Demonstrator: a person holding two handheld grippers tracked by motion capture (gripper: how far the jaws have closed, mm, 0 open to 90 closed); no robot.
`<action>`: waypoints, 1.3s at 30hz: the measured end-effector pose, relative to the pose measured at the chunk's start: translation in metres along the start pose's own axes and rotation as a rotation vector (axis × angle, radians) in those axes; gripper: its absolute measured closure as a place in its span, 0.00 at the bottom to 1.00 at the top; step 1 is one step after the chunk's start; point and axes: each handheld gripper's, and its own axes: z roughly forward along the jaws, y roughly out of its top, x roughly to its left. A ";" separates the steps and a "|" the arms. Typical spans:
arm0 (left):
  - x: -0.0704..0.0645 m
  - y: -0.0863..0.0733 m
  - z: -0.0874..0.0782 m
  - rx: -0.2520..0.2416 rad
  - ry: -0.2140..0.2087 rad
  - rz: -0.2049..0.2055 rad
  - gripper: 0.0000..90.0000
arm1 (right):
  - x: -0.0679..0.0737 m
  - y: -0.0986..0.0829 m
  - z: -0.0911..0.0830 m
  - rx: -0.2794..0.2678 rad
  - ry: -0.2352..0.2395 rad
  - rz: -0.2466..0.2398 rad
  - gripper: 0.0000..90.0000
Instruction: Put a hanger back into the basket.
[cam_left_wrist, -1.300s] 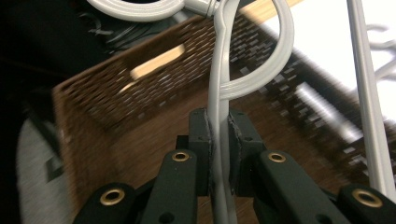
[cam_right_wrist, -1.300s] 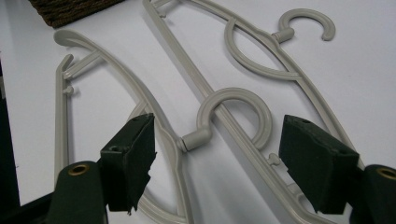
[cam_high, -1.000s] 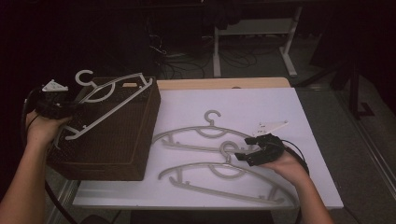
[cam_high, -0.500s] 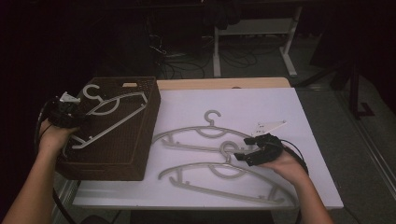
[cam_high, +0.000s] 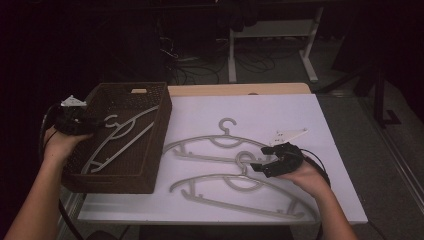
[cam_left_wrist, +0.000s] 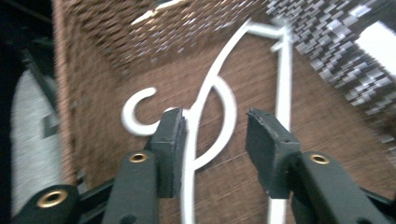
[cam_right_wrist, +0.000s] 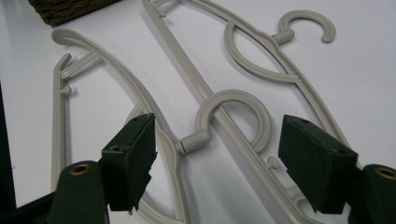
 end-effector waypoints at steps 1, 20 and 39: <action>-0.003 0.003 -0.002 -0.014 -0.018 0.000 0.60 | 0.000 0.000 0.000 0.000 0.000 0.000 0.30; -0.108 0.066 -0.011 -0.184 -0.344 0.095 0.38 | -0.003 0.003 -0.002 -0.010 -0.008 -0.003 0.31; -0.226 0.080 0.038 -0.176 -0.560 0.188 0.32 | -0.002 -0.003 -0.016 -0.025 -0.015 0.010 0.40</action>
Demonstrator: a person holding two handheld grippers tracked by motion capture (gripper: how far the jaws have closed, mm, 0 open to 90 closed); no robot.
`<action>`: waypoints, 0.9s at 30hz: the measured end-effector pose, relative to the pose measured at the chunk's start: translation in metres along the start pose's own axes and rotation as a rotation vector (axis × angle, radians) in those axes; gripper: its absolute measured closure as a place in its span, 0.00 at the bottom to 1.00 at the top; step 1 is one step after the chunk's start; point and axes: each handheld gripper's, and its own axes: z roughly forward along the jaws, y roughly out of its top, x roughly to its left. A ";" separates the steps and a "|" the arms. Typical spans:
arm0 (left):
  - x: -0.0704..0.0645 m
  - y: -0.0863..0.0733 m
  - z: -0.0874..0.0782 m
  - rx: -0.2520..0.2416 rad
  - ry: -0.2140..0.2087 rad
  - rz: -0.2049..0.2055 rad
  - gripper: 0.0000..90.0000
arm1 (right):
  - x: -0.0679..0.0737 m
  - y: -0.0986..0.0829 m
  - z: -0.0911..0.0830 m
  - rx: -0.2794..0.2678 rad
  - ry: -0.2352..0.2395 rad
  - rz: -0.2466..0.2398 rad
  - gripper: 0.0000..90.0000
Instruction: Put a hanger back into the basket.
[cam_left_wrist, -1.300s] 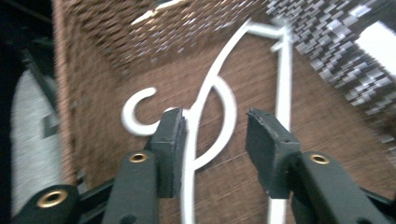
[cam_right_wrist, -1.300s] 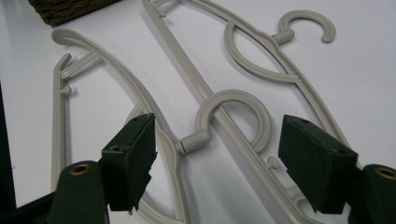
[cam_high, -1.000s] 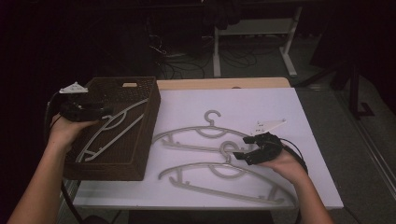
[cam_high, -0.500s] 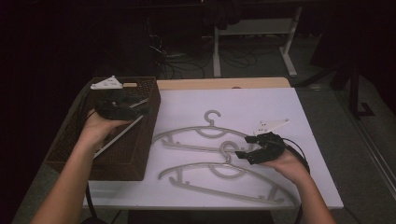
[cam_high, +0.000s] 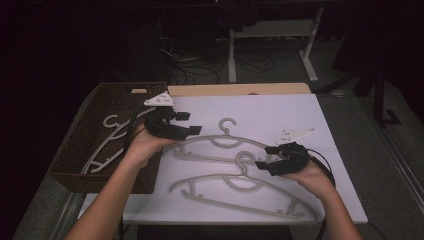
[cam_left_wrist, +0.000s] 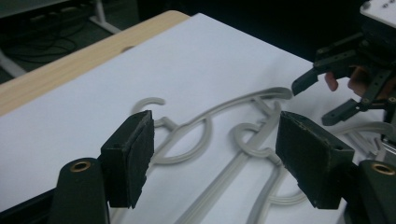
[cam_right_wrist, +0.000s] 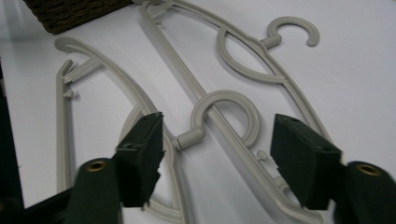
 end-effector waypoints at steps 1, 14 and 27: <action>-0.003 -0.001 0.004 -0.002 -0.006 0.003 0.32 | 0.001 -0.001 -0.001 0.003 0.000 0.002 0.42; -0.020 -0.032 0.041 0.031 -0.062 0.014 0.31 | 0.010 -0.037 -0.009 0.092 -0.016 0.024 0.55; -0.017 -0.053 0.048 0.050 -0.061 0.007 0.31 | 0.016 -0.061 0.008 0.243 -0.012 -0.040 0.79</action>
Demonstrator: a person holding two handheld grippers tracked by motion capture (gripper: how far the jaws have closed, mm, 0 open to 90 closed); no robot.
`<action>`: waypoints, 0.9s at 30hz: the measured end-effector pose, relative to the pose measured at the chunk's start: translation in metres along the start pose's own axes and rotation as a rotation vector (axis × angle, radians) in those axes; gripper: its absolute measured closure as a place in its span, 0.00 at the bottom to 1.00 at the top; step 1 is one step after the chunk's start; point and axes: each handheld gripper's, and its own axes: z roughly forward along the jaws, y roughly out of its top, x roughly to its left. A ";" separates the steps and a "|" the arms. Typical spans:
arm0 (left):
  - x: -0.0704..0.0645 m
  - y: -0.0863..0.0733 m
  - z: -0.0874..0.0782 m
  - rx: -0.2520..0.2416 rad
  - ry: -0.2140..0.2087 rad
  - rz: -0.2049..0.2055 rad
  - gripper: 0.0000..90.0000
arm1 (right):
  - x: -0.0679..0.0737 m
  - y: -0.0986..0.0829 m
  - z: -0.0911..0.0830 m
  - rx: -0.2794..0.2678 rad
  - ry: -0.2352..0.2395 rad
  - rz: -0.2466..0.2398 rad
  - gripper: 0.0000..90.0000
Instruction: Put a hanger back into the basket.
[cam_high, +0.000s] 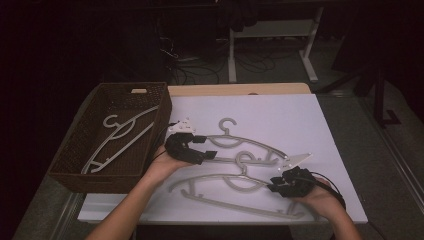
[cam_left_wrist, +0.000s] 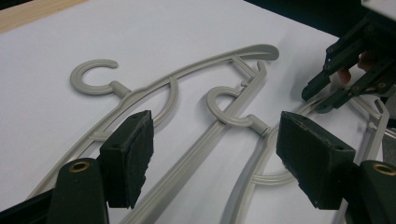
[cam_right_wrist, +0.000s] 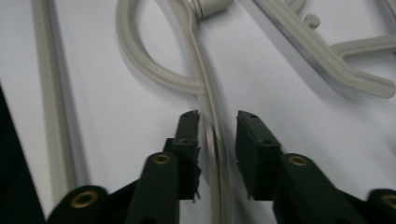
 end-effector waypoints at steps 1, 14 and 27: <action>0.000 0.000 0.000 -0.001 0.002 -0.001 0.31 | 0.000 0.000 0.001 0.010 -0.005 -0.009 0.81; 0.002 -0.001 -0.003 -0.009 0.012 -0.008 0.31 | -0.002 0.012 -0.003 -0.010 -0.020 -0.107 0.89; 0.004 -0.002 -0.001 0.001 0.021 -0.006 0.31 | -0.027 0.050 0.005 -0.023 -0.057 -0.248 0.89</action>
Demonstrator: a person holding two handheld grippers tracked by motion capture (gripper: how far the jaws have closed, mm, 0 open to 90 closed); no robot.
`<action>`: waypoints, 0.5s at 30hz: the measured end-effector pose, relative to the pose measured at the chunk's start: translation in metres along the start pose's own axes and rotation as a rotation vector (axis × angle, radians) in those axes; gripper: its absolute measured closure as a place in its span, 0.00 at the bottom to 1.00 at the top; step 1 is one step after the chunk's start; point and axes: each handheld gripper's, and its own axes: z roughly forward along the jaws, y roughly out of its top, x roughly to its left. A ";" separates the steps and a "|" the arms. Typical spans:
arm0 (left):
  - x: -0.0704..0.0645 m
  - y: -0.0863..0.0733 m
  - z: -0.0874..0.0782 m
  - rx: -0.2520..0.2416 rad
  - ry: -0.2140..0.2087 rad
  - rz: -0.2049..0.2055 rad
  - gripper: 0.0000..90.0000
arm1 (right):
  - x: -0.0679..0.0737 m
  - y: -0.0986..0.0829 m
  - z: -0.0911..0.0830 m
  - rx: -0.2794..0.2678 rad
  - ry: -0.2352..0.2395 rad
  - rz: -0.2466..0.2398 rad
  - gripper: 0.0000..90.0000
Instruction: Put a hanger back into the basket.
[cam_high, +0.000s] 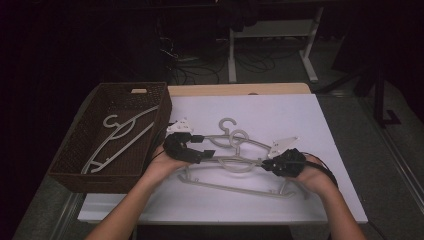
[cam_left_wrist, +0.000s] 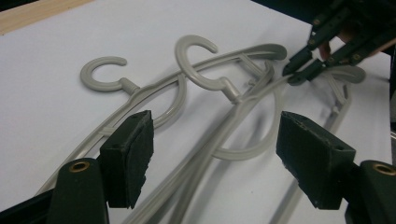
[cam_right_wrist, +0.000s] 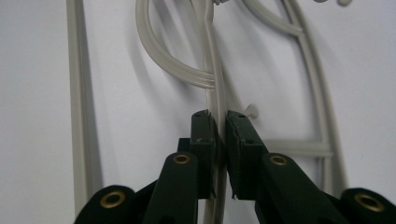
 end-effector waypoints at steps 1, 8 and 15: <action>0.000 -0.001 0.001 0.000 0.000 -0.002 0.31 | -0.002 0.001 0.002 -0.002 -0.001 -0.003 0.89; 0.001 -0.003 0.004 0.011 0.000 -0.004 0.31 | -0.018 0.003 0.021 -0.001 -0.019 -0.022 0.88; 0.003 -0.006 0.008 0.026 0.014 0.003 0.31 | -0.016 0.003 0.013 -0.047 -0.035 0.075 0.77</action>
